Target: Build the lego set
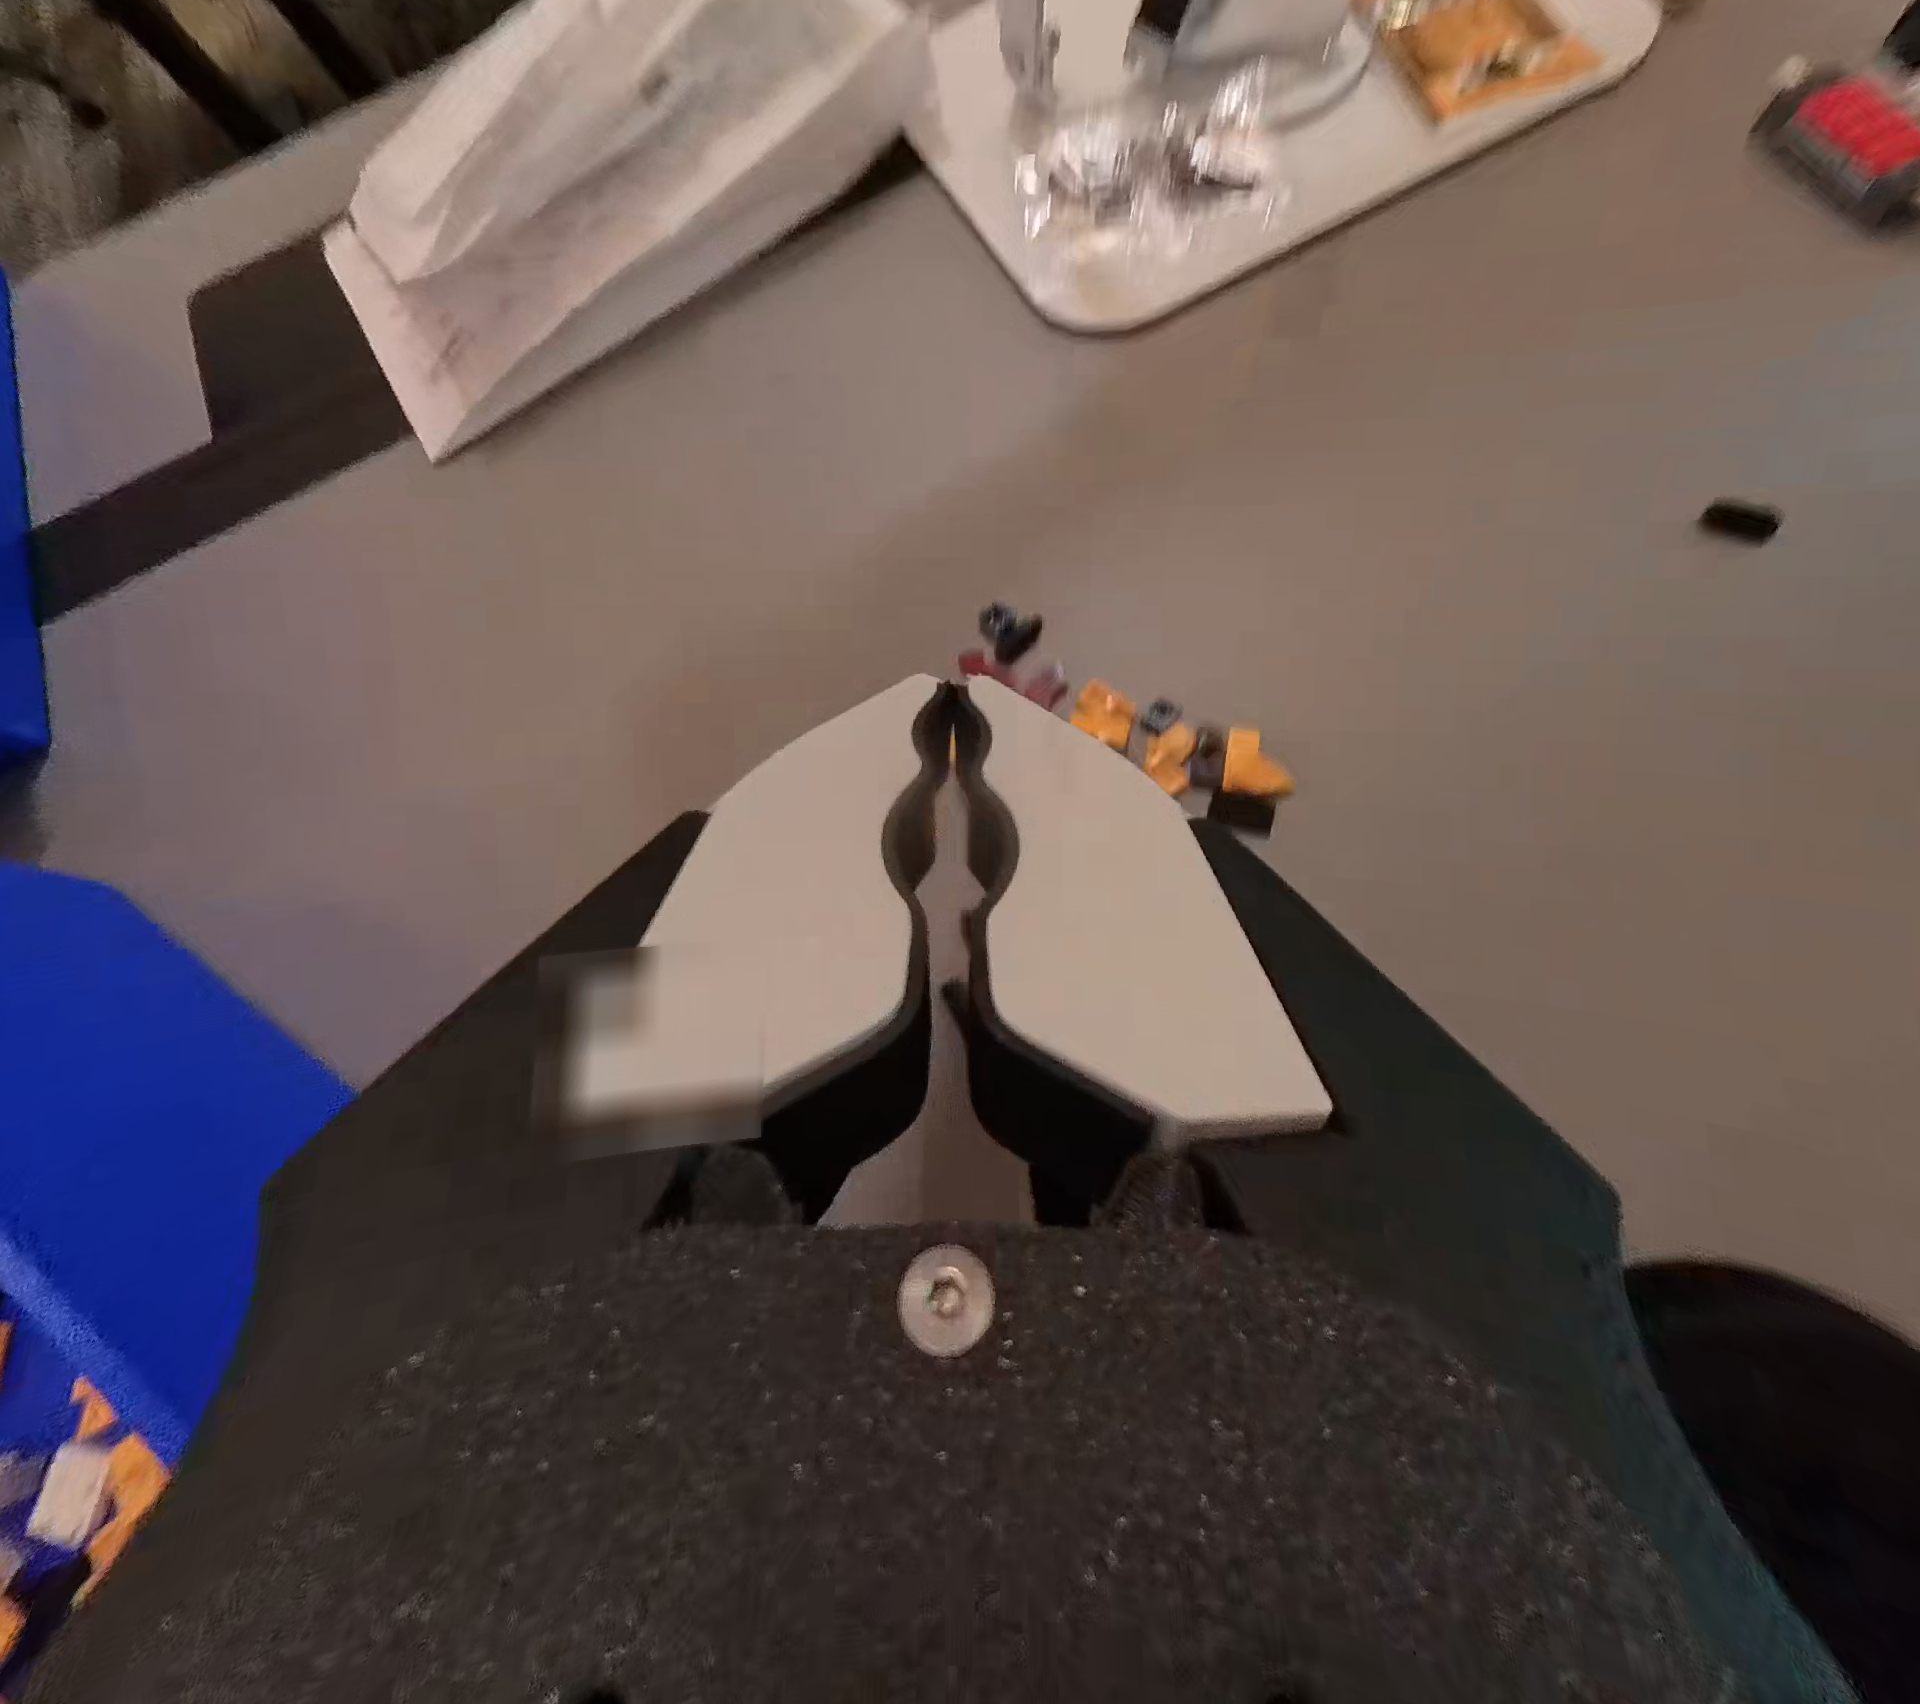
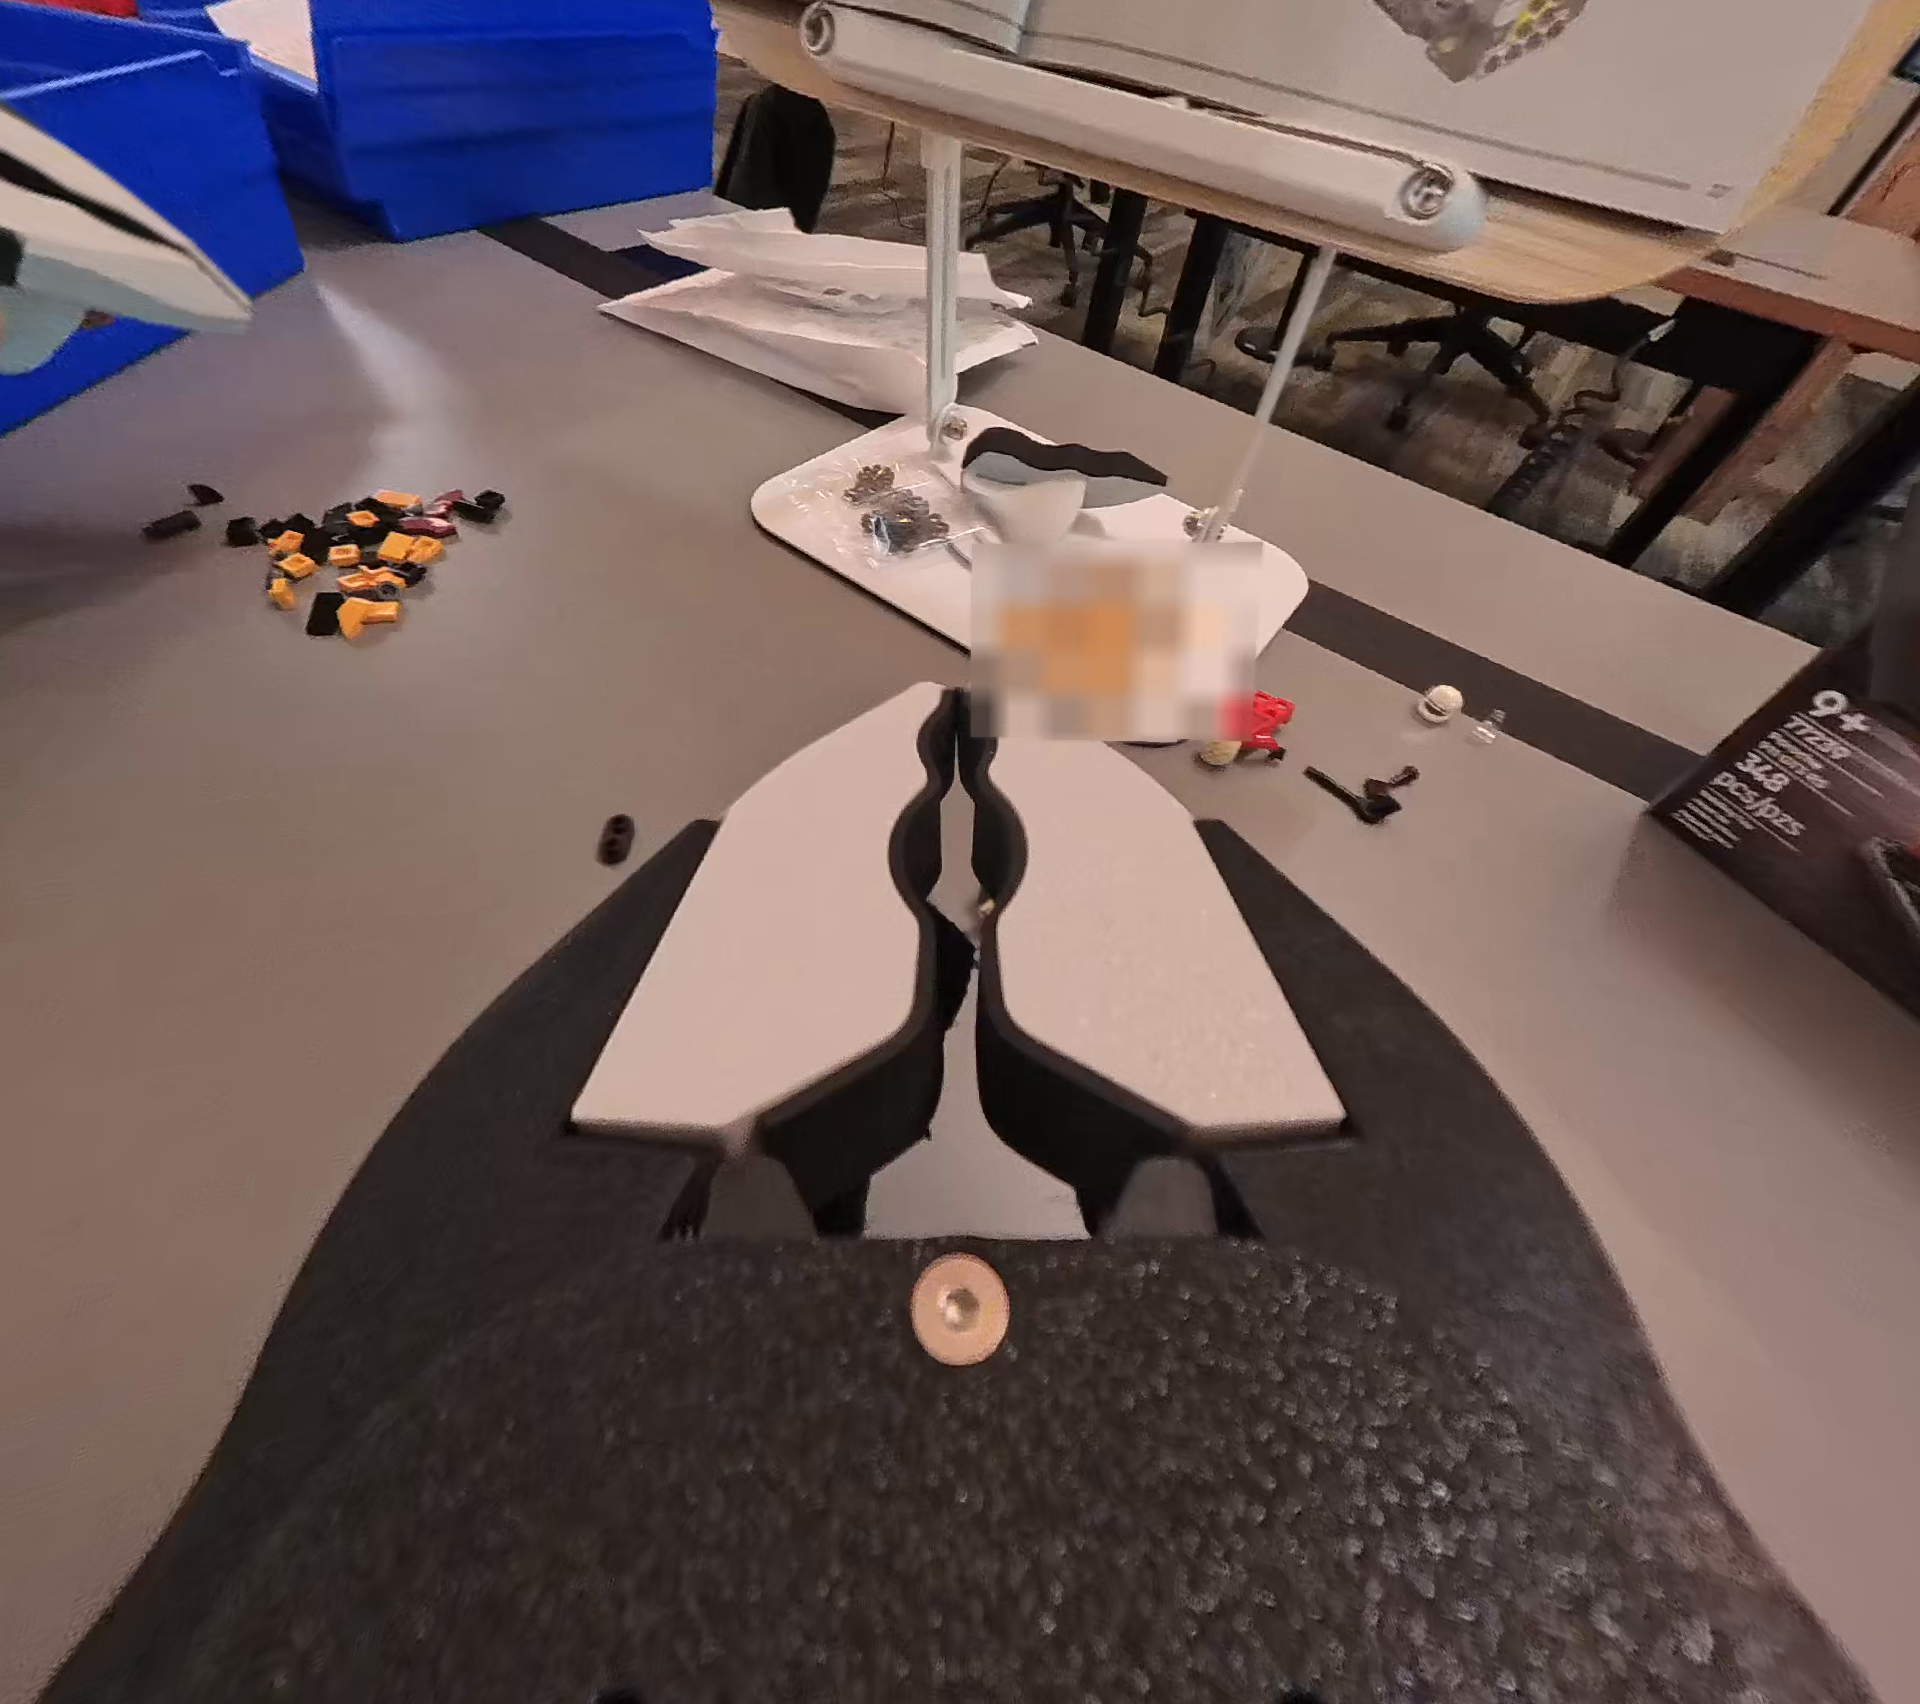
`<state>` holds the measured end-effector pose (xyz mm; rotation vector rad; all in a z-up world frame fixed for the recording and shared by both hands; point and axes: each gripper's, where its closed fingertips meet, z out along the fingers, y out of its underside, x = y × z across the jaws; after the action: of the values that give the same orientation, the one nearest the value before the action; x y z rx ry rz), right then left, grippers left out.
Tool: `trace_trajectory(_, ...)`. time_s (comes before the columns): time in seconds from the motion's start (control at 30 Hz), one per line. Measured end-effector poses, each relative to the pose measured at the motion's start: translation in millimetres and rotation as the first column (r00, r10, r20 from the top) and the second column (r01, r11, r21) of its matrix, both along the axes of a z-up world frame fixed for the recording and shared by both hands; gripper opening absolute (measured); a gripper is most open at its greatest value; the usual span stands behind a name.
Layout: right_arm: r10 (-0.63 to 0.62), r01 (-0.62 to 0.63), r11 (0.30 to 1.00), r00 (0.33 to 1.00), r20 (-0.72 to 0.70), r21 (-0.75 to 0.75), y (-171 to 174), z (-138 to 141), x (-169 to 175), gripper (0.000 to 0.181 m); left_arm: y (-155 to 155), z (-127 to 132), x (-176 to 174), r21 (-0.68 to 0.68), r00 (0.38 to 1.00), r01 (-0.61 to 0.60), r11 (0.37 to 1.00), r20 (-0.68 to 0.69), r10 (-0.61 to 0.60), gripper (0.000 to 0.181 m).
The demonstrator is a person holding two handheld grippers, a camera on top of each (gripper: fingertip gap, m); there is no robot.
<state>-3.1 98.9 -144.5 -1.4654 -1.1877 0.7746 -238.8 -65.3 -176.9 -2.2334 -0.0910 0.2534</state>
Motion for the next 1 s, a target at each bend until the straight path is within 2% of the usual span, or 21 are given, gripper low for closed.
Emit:
trace_trajectory(0.13, 0.009, -0.011, 0.999, 0.999, -0.035, -0.043, 4, -1, 4, 0.000, -20, -29, -2, -0.184, 1.000, 0.000, 0.983, 0.020, 0.004, 0.006)
trace_trajectory(0.33, 0.048, -0.051, 0.996, 0.998, -0.046, -0.070, 1, -6, 2, 0.000, -32, -55, 4, -0.322, 0.997, 0.038, 0.946, 0.070, -0.016, 0.021)
trace_trajectory(0.53, 0.079, -0.082, 0.993, 0.996, -0.035, -0.087, -4, -12, -1, 0.000, -17, -66, 9, -0.299, 0.997, 0.046, 0.953, 0.079, -0.024, 0.017)
trace_trajectory(0.7, 0.099, -0.101, 0.990, 0.995, -0.029, -0.098, -7, -13, -2, 0.000, -7, -74, 18, -0.264, 0.986, 0.071, 0.962, 0.162, -0.029, 0.012)
trace_trajectory(0.87, 0.114, -0.117, 0.986, 0.993, -0.027, -0.122, -9, -15, -2, 0.000, -7, -74, 20, -0.267, 0.984, 0.090, 0.959, 0.170, -0.045, 0.012)
trace_trajectory(1.0, 0.123, -0.125, 0.983, 0.992, -0.027, -0.133, -10, -15, -2, 0.000, -9, -75, 28, -0.280, 0.977, 0.156, 0.947, 0.186, -0.106, 0.017)
